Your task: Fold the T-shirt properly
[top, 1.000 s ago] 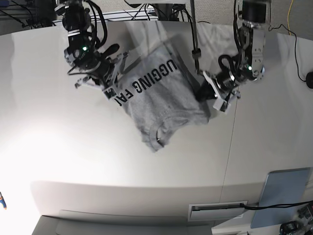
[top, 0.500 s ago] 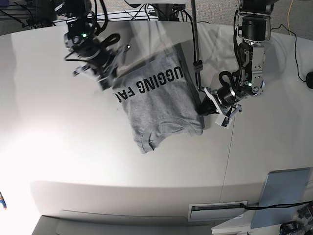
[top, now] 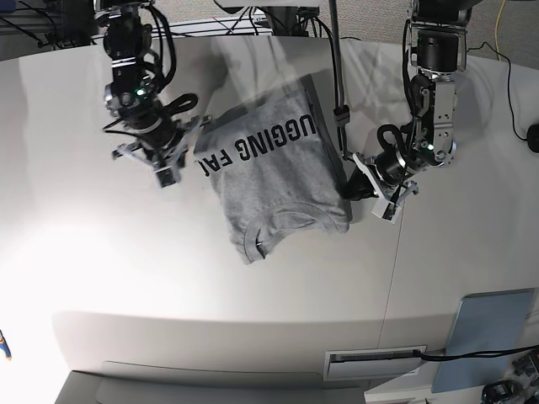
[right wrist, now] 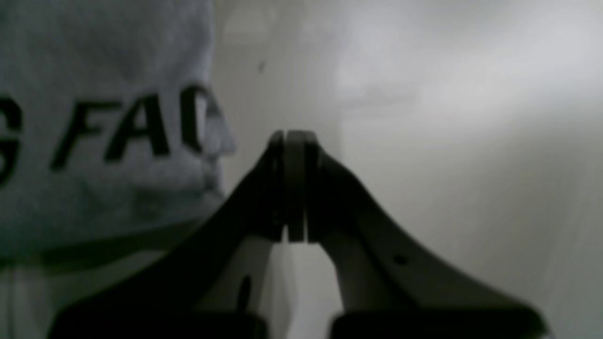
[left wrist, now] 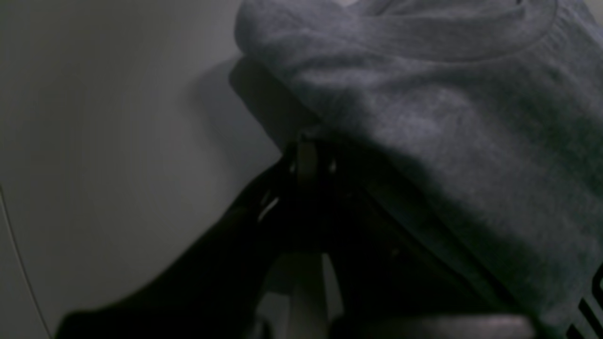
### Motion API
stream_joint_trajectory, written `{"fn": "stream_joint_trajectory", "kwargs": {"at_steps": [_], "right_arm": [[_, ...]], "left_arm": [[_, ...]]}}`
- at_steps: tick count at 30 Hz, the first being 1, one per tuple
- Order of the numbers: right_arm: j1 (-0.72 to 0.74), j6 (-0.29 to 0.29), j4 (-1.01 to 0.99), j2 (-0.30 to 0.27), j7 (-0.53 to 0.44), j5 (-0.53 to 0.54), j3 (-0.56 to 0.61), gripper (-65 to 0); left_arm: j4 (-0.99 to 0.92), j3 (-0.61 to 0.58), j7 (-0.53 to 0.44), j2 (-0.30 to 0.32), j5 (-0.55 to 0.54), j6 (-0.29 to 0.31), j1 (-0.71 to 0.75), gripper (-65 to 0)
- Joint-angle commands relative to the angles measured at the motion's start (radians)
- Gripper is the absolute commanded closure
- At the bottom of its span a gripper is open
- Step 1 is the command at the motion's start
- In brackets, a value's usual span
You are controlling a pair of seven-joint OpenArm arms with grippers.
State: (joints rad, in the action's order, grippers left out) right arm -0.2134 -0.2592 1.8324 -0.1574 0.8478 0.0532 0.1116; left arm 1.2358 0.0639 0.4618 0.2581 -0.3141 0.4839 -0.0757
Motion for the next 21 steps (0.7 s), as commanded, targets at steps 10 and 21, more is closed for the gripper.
{"fn": "stream_joint_trajectory", "kwargs": {"at_steps": [10, 21], "right_arm": [[-0.008, 0.087, 0.005, -0.004, 0.046, -0.015, 0.251, 0.0], [-0.117, 0.209, 0.076, -0.021, 0.097, -0.207, 0.317, 0.0]], "left_arm": [[0.001, 0.004, -0.004, 0.014, 0.086, -0.06, -0.01, 0.0], [0.002, 0.004, -0.013, 0.045, 0.121, -0.073, -0.01, 0.0]]}}
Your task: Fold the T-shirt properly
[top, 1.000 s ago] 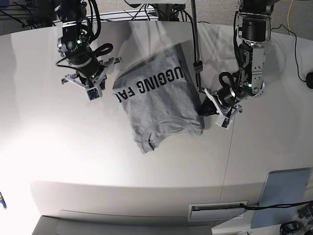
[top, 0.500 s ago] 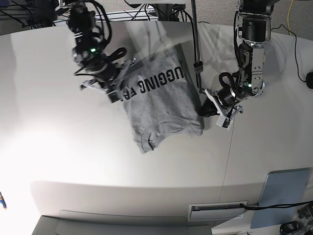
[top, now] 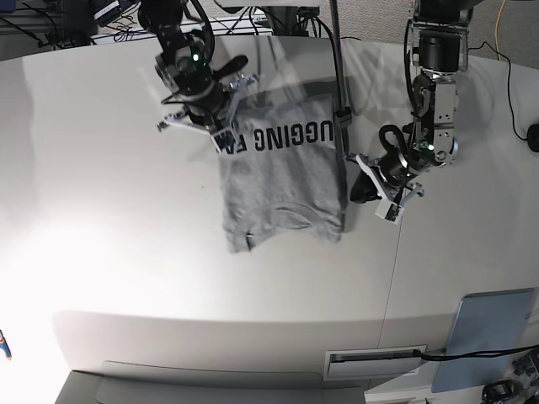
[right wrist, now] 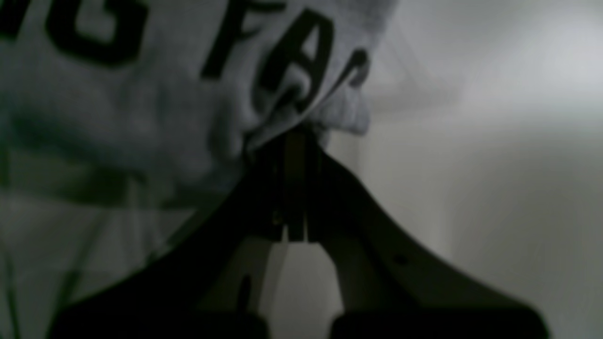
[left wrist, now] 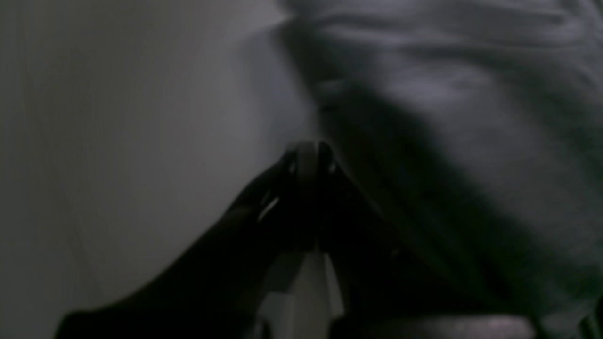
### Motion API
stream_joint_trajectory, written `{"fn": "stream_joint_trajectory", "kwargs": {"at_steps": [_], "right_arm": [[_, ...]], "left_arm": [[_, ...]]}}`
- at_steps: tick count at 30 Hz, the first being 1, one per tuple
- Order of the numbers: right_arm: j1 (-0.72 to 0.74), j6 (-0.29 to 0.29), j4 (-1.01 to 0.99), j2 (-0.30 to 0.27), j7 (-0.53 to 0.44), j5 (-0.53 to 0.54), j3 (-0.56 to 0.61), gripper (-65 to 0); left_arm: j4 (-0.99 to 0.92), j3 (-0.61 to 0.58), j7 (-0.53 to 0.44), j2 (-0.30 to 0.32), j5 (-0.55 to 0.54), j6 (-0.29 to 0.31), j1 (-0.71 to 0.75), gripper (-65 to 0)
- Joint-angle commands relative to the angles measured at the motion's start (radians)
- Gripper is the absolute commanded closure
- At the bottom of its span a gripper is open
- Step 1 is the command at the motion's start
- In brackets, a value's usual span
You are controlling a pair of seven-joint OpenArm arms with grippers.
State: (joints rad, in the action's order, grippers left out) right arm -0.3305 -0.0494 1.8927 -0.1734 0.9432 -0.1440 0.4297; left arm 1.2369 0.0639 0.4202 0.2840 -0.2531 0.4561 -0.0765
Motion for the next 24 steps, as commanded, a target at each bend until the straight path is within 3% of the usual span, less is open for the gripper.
{"fn": "stream_joint_trajectory", "kwargs": {"at_steps": [1, 4, 9, 15, 20, 24], "right_arm": [[-0.016, 0.008, 0.04, -0.017, 0.003, -0.024, -0.002, 0.0], [-0.058, 0.037, 0.112, -0.063, 0.019, -0.043, -0.002, 0.0], [-0.086, 0.106, 0.182, -0.12, 0.031, -0.075, -0.008, 0.0], [-0.113, 0.121, 0.246, -0.121, 0.06, -0.108, -0.102, 0.0], [-0.2, 0.121, 0.319, -0.121, 0.076, -0.107, -0.241, 0.0], [-0.304, 0.121, 0.389, -0.121, 0.087, -0.098, -0.346, 0.0]], "left_arm": [[0.0, 0.004, 0.034, 0.031, 0.059, -0.044, -0.009, 0.0], [0.008, 0.005, 0.078, 0.06, 0.043, -0.026, -0.009, 0.0], [0.045, 0.005, 0.134, 0.121, -0.122, -0.011, 0.013, 0.0], [0.167, 0.005, 0.154, 0.2, -0.242, -0.014, 0.114, 0.0], [0.33, 0.011, 0.194, 0.246, -0.242, -0.127, 0.275, 0.0], [0.43, 0.072, 0.193, 0.248, -0.259, -0.123, 0.417, 0.0]]}}
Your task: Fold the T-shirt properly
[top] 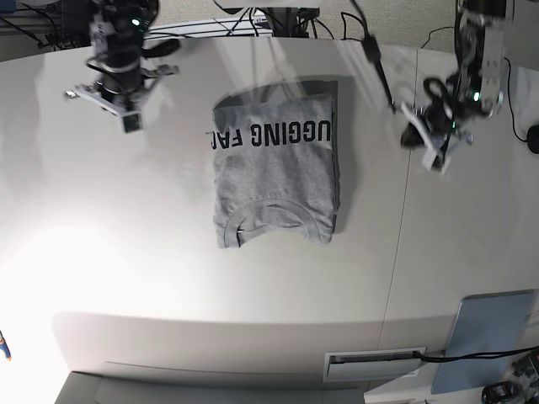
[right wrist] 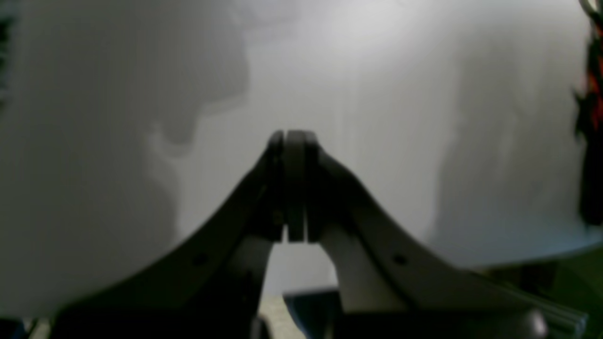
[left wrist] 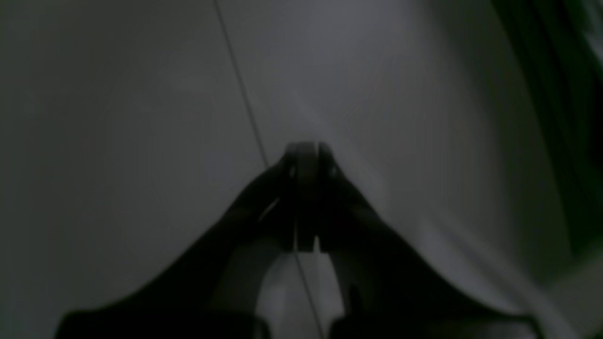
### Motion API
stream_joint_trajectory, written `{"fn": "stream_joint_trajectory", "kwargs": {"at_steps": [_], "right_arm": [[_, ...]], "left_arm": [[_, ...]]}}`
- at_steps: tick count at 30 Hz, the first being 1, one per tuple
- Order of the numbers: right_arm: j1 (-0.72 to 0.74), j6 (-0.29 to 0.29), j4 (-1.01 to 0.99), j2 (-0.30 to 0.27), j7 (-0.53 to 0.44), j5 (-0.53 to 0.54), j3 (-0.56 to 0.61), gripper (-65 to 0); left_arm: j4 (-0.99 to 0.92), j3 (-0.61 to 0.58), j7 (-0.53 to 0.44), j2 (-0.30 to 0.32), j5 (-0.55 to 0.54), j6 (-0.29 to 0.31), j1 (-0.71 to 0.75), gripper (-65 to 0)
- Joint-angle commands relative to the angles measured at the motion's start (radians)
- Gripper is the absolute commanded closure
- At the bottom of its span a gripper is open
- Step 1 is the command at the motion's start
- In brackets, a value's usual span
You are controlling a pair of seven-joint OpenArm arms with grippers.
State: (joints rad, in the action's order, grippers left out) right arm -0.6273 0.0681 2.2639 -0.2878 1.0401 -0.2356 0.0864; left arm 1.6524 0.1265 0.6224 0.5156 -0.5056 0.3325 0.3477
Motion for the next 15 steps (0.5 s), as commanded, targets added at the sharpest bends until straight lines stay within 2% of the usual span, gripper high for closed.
{"fn": "stream_joint_trajectory", "kwargs": {"at_steps": [1, 9, 15], "right_arm": [[-0.034, 0.003, 0.032, -0.006, -0.012, 0.007, -0.026, 0.0], [-0.207, 0.0, 0.058, -0.006, -0.051, 0.066, -0.135, 0.0], [-0.319, 0.0, 0.058, -0.006, -0.054, 0.066, -0.135, 0.0]], "left_arm": [[0.035, 0.03, -0.01, 0.016, -0.018, 0.001, 0.026, 0.0], [0.093, 0.188, -0.009, 0.011, -0.034, 0.01, 0.193, 0.0], [0.094, 0.27, -0.009, 0.008, -0.104, 0.123, 0.36, 0.0]]}}
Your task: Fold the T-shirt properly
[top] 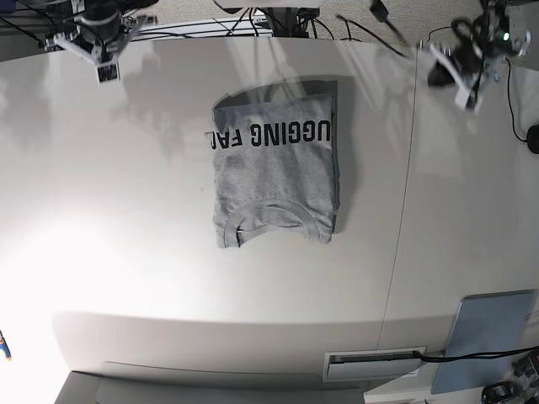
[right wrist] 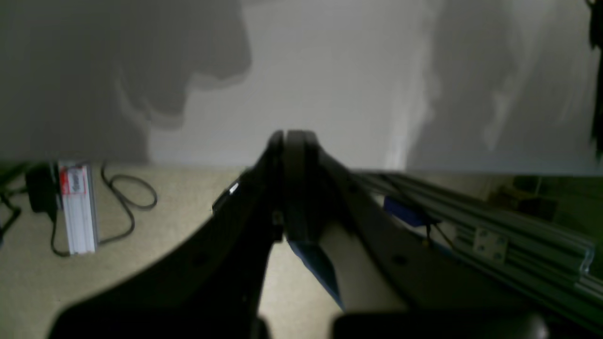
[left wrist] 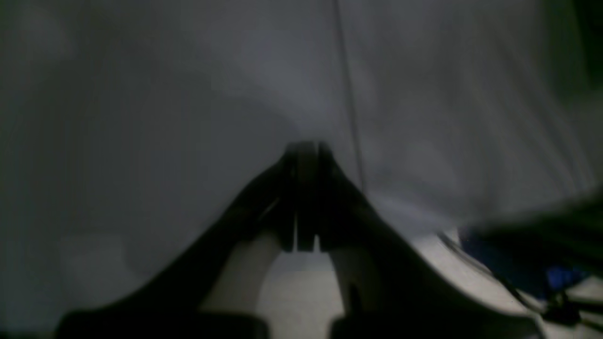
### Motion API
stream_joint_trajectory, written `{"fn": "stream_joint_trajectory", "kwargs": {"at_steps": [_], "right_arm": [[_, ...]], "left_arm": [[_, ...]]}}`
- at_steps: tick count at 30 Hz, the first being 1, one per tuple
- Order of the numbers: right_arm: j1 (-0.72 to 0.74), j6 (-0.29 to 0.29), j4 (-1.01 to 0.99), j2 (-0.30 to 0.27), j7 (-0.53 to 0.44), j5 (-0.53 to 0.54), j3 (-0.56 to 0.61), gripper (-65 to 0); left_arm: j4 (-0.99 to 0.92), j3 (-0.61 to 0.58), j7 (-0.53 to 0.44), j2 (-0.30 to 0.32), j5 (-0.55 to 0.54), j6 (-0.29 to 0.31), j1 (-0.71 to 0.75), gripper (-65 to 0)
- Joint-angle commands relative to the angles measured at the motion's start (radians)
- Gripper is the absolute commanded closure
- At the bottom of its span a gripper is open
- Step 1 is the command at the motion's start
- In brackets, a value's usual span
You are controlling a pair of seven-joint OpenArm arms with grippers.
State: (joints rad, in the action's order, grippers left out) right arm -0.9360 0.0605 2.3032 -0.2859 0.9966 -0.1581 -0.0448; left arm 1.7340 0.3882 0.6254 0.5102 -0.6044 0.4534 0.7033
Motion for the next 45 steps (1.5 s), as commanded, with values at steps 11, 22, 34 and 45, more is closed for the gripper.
{"fn": "stream_joint_trajectory", "kwargs": {"at_steps": [11, 22, 34, 45], "right_arm": [[-0.153, 0.01, -0.009, -0.008, 0.007, 0.082, -0.004, 0.0], [-0.043, -0.005, -0.527, -0.005, -0.079, 0.092, -0.002, 0.0], [0.404, -0.346, -1.516, -0.005, -0.557, 0.332, -0.003, 0.0], [0.742, -0.588, -2.017, -0.005, -0.718, 0.371, -0.003, 0.0]], "left_arm": [[0.003, 0.053, -0.013, -0.144, 0.014, 0.058, 0.206, 0.0], [-0.4, 0.053, -0.103, -0.197, 0.134, 0.151, 0.126, 0.0], [-1.081, 0.053, -0.381, -0.212, 0.389, 0.223, -0.181, -16.3], [-1.313, 0.053, -0.413, -0.299, 0.508, 0.049, -0.38, -16.2]]}}
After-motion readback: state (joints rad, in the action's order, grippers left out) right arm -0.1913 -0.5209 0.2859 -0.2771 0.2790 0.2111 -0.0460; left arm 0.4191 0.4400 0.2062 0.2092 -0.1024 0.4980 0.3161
